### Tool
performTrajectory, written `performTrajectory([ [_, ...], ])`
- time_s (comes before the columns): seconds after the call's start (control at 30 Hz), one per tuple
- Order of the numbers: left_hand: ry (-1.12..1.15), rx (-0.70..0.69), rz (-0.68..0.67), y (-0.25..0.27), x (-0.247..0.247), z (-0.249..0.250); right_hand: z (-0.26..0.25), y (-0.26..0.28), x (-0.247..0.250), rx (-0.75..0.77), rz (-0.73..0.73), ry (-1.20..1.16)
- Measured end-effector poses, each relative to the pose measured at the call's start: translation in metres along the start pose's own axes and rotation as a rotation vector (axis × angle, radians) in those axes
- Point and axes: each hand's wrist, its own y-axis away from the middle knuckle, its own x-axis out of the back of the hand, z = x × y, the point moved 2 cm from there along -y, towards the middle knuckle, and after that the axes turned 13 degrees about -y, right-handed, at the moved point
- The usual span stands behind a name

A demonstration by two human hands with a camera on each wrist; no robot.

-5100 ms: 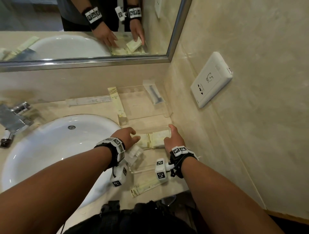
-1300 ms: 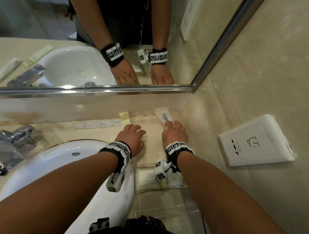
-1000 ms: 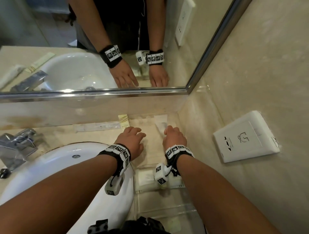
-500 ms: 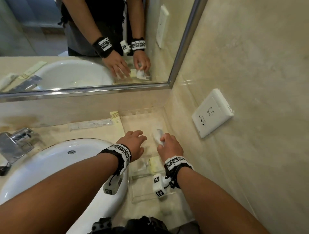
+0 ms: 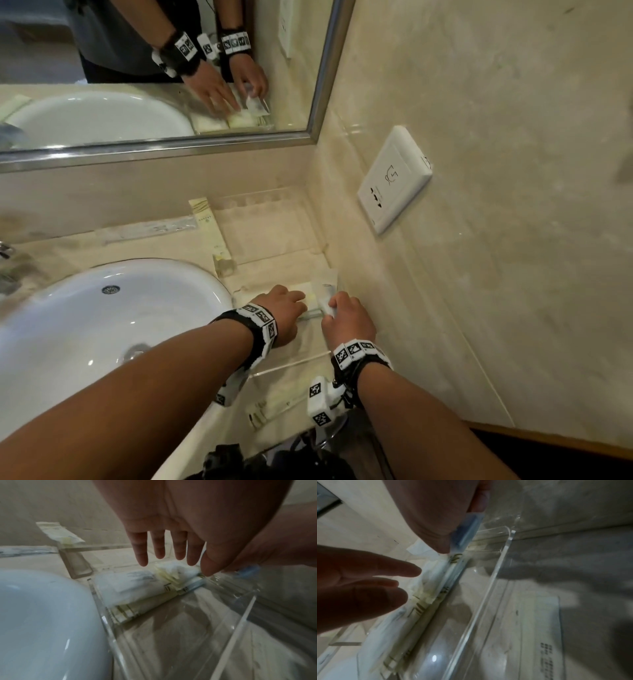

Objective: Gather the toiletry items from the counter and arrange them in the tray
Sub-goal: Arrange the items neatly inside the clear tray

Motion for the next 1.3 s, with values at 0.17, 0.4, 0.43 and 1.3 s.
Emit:
performTrajectory([
  [0.17,-0.084,-0.052,-0.06,0.002,-0.01,0.009,0.006,0.002,-0.009,-0.011,0.012,0.071],
  [0.4,-0.109,-0.043,-0.081,-0.004,-0.018,0.016,0.004,0.001,-0.019,-0.001,0.016,0.174],
  [0.43,-0.113,-0.039,-0.081,-0.004,-0.019,0.017,0.004,0.004,-0.02,0.008,0.032,0.186],
  [1.3,-0.05,-0.05,-0.039,-0.019,-0.029,0.006,-0.017,-0.009,-0.037,-0.032,-0.15,0.267],
])
